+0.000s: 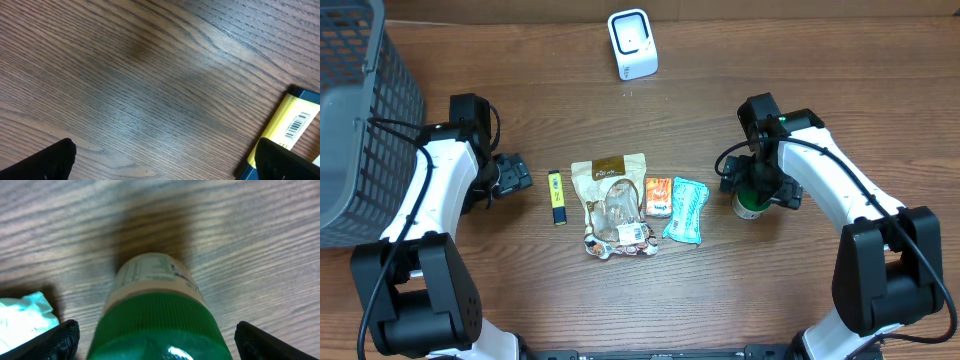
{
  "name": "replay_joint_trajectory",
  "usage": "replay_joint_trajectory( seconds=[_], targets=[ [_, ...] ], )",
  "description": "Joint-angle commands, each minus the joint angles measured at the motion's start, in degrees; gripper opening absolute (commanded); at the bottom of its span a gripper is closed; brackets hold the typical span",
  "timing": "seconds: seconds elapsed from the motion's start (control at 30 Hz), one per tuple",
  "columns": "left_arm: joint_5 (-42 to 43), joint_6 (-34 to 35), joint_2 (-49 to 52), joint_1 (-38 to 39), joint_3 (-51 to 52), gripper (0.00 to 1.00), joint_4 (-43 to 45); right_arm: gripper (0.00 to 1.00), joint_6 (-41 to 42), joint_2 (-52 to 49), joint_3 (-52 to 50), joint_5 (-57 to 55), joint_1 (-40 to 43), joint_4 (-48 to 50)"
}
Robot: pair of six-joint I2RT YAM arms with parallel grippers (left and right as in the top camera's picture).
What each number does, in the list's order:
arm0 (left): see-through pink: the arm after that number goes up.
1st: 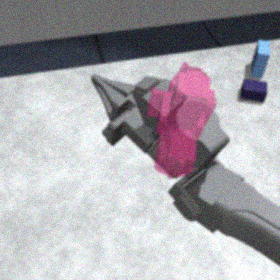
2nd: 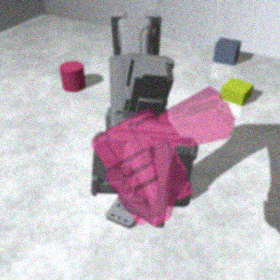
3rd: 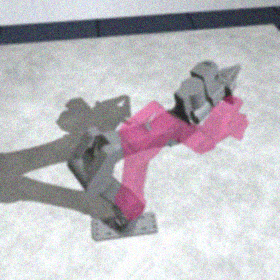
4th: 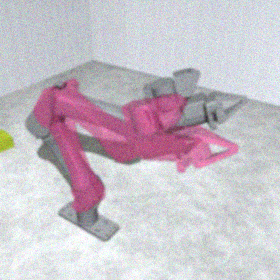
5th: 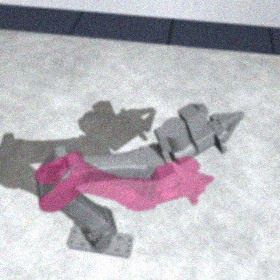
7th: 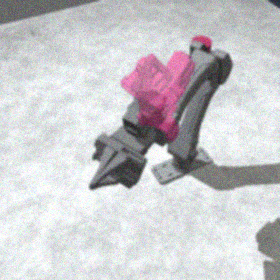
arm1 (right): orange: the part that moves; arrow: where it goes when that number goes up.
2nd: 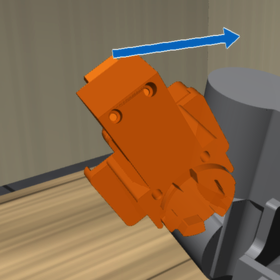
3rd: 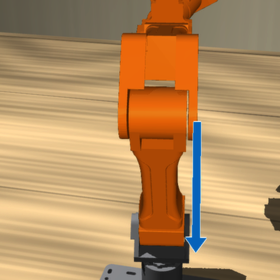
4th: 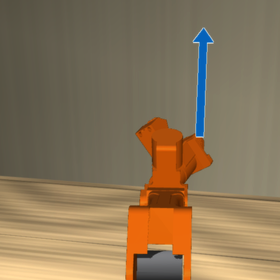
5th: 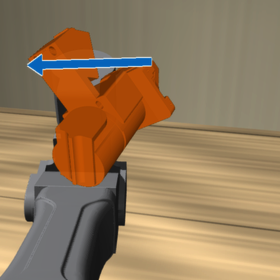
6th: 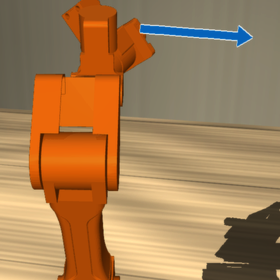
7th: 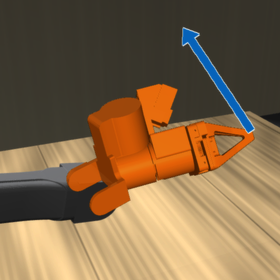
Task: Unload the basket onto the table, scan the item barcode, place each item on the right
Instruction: 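Lower the right gripper and close it around the green-lidded jar, then lift the jar off the table with the right gripper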
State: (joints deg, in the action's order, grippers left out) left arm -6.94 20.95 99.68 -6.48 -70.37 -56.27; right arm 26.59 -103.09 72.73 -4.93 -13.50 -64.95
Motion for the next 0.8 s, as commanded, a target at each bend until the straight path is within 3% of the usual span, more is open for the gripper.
replay_joint_trajectory(
  seconds=[0.0,0.77],
  targets=[
    [-0.55,-0.63,0.28,0.13,0.20,1.00,0.00,1.00,0.04,-0.17,-0.37,0.09,0.13,0.42],
    [-0.55,-0.63,0.28,0.13,0.20,1.00,0.00,0.86,0.00,-0.24,-9.38,0.04,0.13,12.81]
  ],
)
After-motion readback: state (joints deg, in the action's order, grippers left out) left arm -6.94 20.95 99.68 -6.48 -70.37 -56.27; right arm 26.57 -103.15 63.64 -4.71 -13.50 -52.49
